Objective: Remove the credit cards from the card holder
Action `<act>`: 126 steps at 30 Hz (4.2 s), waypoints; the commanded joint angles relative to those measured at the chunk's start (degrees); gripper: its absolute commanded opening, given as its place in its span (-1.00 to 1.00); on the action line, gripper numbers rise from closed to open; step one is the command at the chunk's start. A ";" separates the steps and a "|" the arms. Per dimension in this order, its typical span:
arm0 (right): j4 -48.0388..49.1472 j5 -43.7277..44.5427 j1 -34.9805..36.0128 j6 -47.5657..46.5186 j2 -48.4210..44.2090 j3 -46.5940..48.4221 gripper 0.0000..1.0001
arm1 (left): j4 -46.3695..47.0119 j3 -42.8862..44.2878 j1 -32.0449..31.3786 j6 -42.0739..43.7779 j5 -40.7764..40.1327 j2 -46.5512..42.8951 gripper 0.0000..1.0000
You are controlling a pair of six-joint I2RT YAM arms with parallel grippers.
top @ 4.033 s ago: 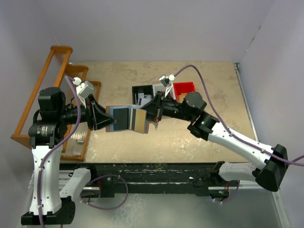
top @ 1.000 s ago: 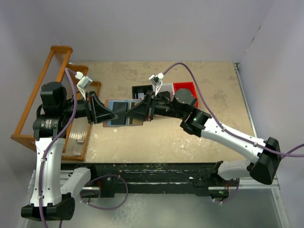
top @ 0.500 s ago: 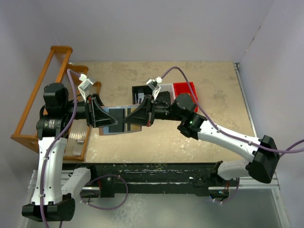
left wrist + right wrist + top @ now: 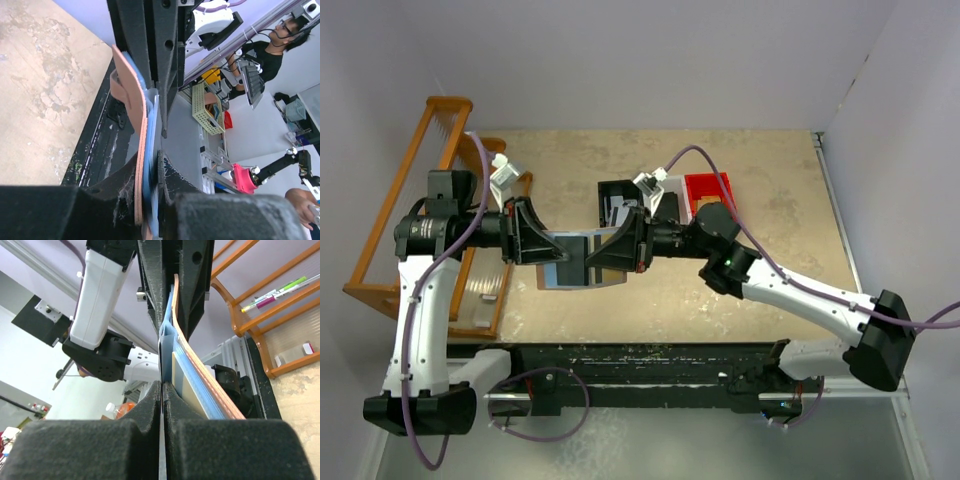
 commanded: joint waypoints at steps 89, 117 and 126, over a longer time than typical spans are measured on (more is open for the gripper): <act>4.04 1.19 0.08 -1.05 -3.02 0.53 -1.00 | 13.27 -1.79 0.33 -12.03 7.47 -7.76 -0.61; 4.10 2.47 -0.02 -1.22 -3.23 -0.48 -0.57 | 0.72 2.15 0.35 -0.14 7.94 -4.56 -0.93; 3.73 2.13 -0.01 -1.06 -4.79 -1.59 -1.00 | 0.72 2.10 0.32 -0.33 7.95 -4.73 -0.93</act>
